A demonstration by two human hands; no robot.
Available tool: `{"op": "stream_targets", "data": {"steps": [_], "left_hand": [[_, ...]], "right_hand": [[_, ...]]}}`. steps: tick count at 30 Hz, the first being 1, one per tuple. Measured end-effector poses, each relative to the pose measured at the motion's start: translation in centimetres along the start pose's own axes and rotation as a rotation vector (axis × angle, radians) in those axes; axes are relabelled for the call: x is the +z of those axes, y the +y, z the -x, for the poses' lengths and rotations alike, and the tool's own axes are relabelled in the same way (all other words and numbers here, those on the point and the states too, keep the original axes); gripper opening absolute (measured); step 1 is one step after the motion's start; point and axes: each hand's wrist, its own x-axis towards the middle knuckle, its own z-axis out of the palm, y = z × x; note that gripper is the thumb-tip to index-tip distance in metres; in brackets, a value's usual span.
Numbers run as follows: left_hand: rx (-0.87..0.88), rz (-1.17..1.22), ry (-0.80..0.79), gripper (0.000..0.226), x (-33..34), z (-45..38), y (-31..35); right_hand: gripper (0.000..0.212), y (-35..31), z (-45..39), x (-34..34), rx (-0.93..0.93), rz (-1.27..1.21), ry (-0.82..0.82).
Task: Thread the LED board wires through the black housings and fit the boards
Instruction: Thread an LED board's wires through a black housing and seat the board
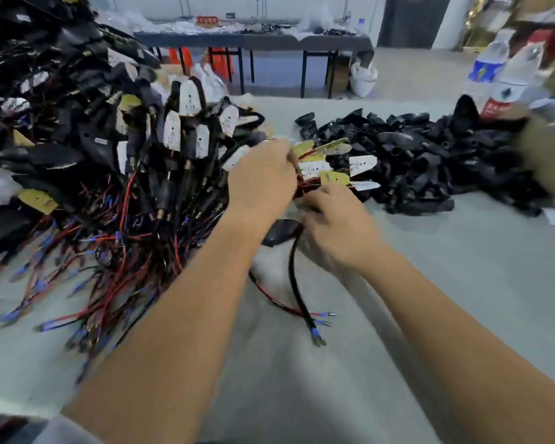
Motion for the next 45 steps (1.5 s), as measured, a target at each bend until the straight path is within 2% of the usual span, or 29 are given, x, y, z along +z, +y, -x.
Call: {"op": "stream_targets", "data": {"steps": [3, 5, 7, 9, 12, 14, 17, 21, 26, 29, 32, 35, 40, 45], "left_hand": [[-0.078, -0.11, -0.14, 0.035, 4.7, 3.1, 1.9], [-0.114, -0.202, -0.115, 0.047, 6.5, 4.2, 2.0], [-0.148, -0.167, -0.04, 0.052, 7.1, 4.1, 1.9], [-0.178, -0.098, -0.009, 0.047, 7.3, 3.7, 1.4], [-0.173, -0.113, -0.018, 0.034, 7.0, 3.3, 0.9], [-0.129, -0.105, 0.067, 0.029, 6.5, 3.3, 1.1], [-0.016, 0.035, 0.137, 0.024, 5.9, 3.2, 1.6], [0.035, 0.188, 0.059, 0.027, 5.6, 3.3, 1.8], [0.126, 0.258, 0.029, 0.026, 5.6, 3.7, 1.9], [0.139, 0.294, 0.016, 0.022, 5.9, 3.6, 1.9], [0.148, 0.323, -0.017, 0.023, 6.0, 3.7, 2.0], [0.167, 0.357, -0.116, 0.027, 5.5, 3.8, 1.6], [0.036, 0.203, -0.284, 0.042, 4.1, 3.2, -1.0], [-0.057, 0.18, -0.315, 0.025, 3.5, 2.8, -2.6]], "right_hand": [[0.022, 3.2, 2.0, -0.1, 0.143, 0.039, -0.02], [0.019, 4.5, 2.8, -0.1, 0.205, -0.005, -0.009], [0.019, 5.2, 2.9, 0.0, 0.244, -0.076, 0.018], [0.02, 5.5, 2.9, 0.2, 0.256, -0.113, 0.043], [0.018, 5.4, 2.8, 0.4, 0.247, -0.125, 0.073], [0.018, 5.2, 2.7, 0.3, 0.225, -0.137, 0.098], [0.018, 4.6, 2.7, 0.1, 0.246, -0.362, 0.16], [0.019, 4.0, 2.6, -0.6, 0.362, -0.812, 0.176], [0.017, 3.3, 2.2, -1.1, 0.458, -1.357, 0.175], [0.02, 3.2, 2.1, -1.2, 0.505, -1.586, 0.147], [0.015, 3.0, 2.1, -1.1, 0.502, -1.674, 0.169], [0.019, 3.1, 2.2, -0.9, 0.492, -1.693, 0.214], [0.017, 3.7, 2.0, -1.0, 0.522, -1.822, 0.367], [0.017, 4.6, 1.7, -1.3, 0.495, -1.914, 0.545]]}}
